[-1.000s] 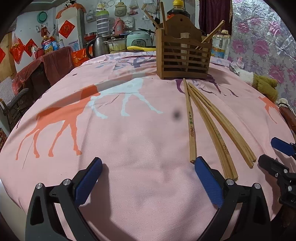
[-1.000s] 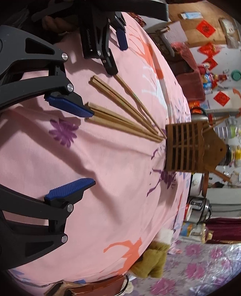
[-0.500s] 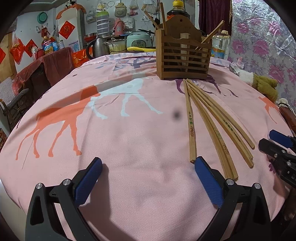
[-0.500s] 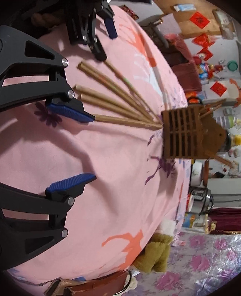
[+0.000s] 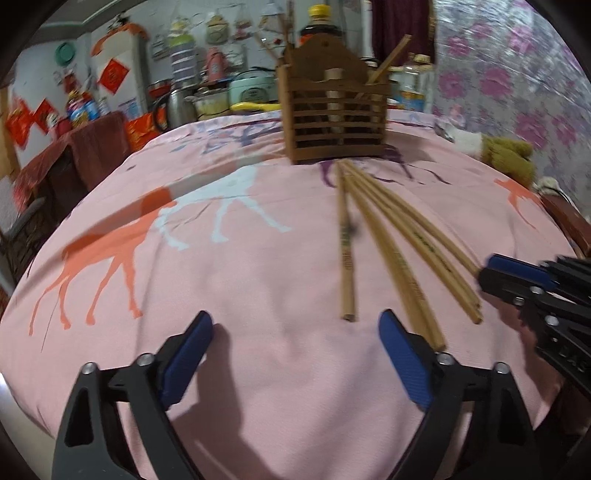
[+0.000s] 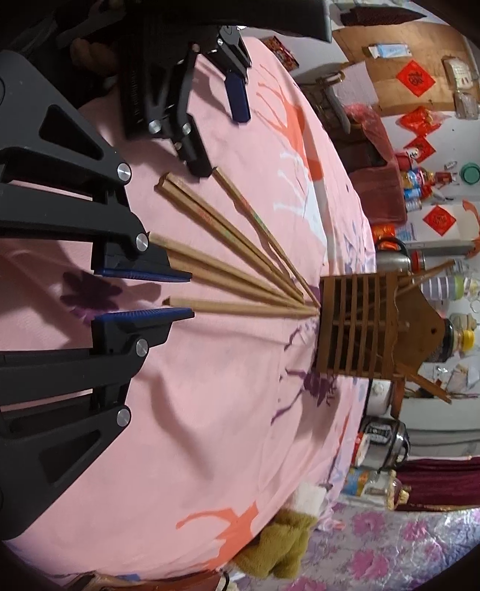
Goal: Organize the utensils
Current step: 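Grasp one chopstick with the right gripper while the left grasps another, then lift both held chopsticks and carry them to the wooden holder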
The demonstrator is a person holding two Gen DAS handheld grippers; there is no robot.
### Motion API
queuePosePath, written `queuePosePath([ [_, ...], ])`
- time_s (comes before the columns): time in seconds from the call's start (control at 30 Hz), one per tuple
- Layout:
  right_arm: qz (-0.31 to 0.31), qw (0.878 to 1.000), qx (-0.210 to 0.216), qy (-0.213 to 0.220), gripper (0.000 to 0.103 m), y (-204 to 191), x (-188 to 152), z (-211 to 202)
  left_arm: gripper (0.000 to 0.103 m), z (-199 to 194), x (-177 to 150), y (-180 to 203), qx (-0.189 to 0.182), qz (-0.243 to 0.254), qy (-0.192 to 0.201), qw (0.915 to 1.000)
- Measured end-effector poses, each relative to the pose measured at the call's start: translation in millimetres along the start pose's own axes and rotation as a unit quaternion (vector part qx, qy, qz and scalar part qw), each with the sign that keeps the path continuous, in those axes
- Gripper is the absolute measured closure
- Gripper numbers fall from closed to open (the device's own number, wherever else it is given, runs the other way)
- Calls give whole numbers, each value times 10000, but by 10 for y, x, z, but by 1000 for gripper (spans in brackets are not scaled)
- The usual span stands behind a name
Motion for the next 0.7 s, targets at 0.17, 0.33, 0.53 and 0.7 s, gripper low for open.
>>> queuePosePath([
  [0.17,174,9997,68,-146,89,41,-12,60,43,69,63,56,-309,-42,-29,9995],
  [0.33,145,9998,22,-129,89,21,-23,61,74,108,117,118,-387,6,13,9993],
  [0.53,412,9991,21,-136,97,136,-30,52,96,65,77,27,-486,-194,-51,9986],
  [0.7,388,9992,-16,-129,95,132,-27,72,87,56,64,68,-423,-97,-17,9991],
])
Point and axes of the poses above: each gripper's, at about its wrist camera, not at the fingertips, and z roughly the way its jaws point, y to its right, x to its top, the point moved 6 cm from there along z, roughly the way its jaws point, and after that the axes turned 2 degrees about -x, right-handed, at the moved point
